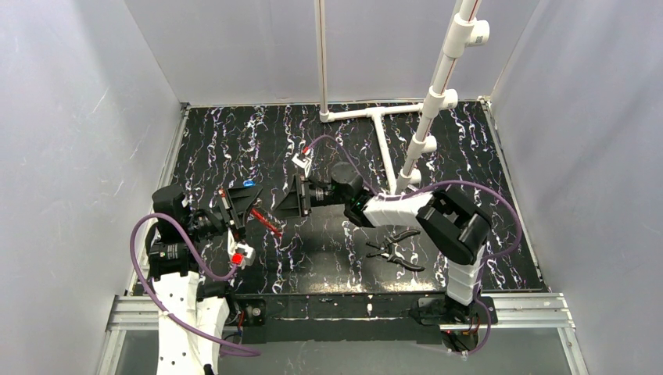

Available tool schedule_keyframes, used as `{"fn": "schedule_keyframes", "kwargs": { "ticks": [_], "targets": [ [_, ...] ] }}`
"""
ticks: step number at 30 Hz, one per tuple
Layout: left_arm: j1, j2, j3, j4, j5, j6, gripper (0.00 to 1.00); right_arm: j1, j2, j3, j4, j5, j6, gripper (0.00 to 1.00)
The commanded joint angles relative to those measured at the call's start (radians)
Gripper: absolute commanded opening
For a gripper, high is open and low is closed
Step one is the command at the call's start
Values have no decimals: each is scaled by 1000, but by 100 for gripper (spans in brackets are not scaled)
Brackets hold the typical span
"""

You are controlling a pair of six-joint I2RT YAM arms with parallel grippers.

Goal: Remove the keys from the keyring

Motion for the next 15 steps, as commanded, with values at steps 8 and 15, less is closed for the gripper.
{"fn": "schedule_keyframes", "kwargs": {
  "ticks": [8, 15],
  "targets": [
    [-2, -15, -5, 31, 84, 102, 0, 56, 93, 56, 346, -4, 273, 76],
    [-2, -16, -24, 47, 95, 111, 0, 80, 139, 84, 457, -4, 375, 72]
  ]
}}
